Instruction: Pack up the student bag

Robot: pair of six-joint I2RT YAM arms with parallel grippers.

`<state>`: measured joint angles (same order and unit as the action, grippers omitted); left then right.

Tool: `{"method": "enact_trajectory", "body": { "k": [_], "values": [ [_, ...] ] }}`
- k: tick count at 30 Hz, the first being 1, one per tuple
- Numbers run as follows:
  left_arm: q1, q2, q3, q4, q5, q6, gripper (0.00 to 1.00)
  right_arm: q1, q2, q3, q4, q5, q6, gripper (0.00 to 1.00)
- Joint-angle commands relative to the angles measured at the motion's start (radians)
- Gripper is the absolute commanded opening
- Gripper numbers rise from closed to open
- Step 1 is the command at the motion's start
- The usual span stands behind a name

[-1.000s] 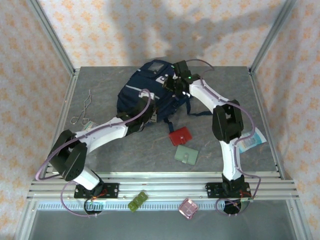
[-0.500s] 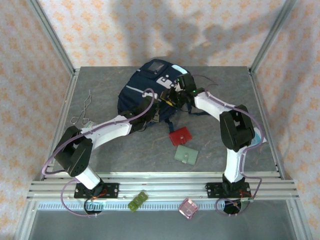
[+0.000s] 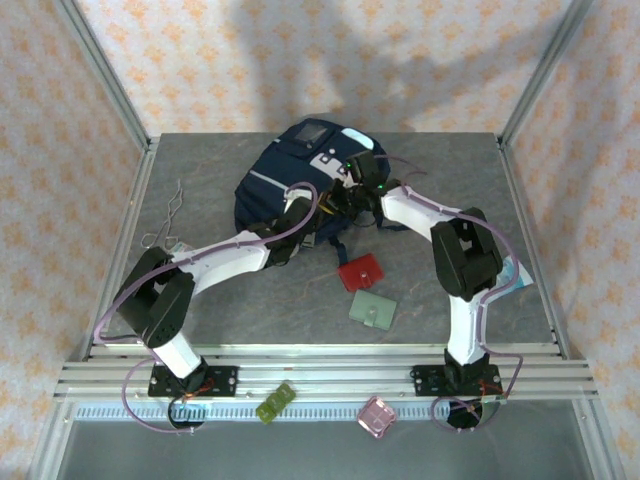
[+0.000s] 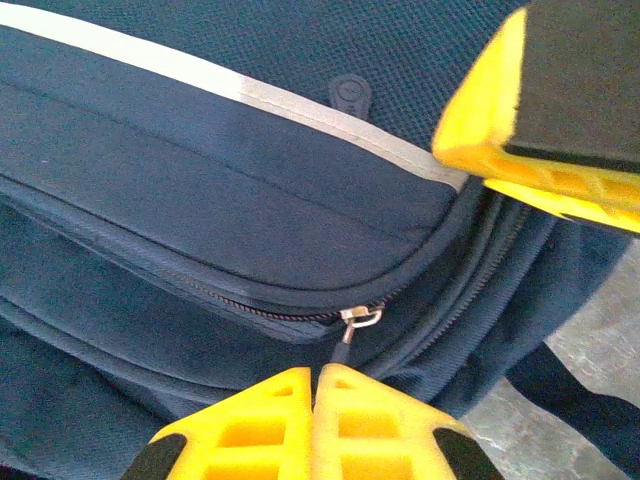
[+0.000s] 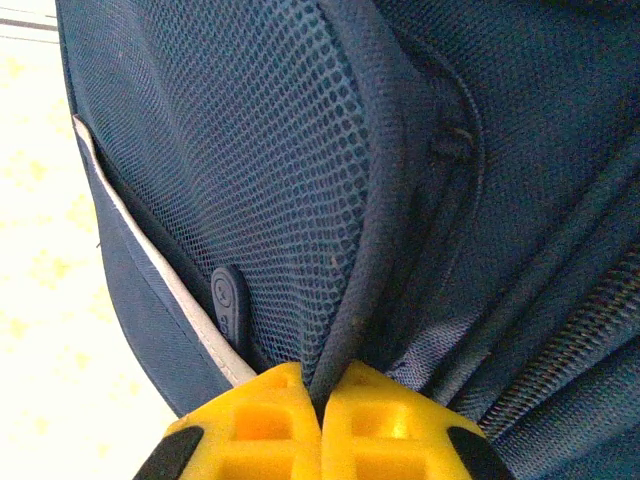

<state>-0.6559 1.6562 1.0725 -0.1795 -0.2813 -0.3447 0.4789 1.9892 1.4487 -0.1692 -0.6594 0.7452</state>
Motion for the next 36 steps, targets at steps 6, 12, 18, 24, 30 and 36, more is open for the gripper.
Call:
{"method": "enact_trajectory", "body": {
  "k": [6, 12, 18, 24, 30, 36],
  "values": [
    [0.182, -0.012, -0.019, 0.017, -0.116, 0.018, 0.00, -0.016, -0.088, -0.071, 0.069, 0.032, 0.002, 0.00],
    [0.265, 0.024, 0.019, 0.005, -0.113, 0.022, 0.00, -0.019, -0.103, -0.083, 0.086, 0.035, 0.000, 0.00],
    [0.221, -0.067, -0.046, 0.086, 0.166, 0.044, 0.08, -0.020, -0.102, -0.072, 0.091, 0.016, 0.000, 0.00],
    [0.172, -0.103, -0.083, 0.112, 0.429, 0.087, 0.42, -0.020, -0.082, -0.012, 0.051, -0.009, -0.014, 0.00],
    [0.168, -0.058, -0.065, 0.107, 0.499, 0.105, 0.54, -0.020, -0.075, 0.032, 0.028, -0.014, -0.016, 0.00],
    [0.157, -0.021, -0.023, 0.084, 0.496, 0.144, 0.54, -0.020, -0.067, 0.061, 0.013, -0.011, -0.019, 0.00]
  ]
}}
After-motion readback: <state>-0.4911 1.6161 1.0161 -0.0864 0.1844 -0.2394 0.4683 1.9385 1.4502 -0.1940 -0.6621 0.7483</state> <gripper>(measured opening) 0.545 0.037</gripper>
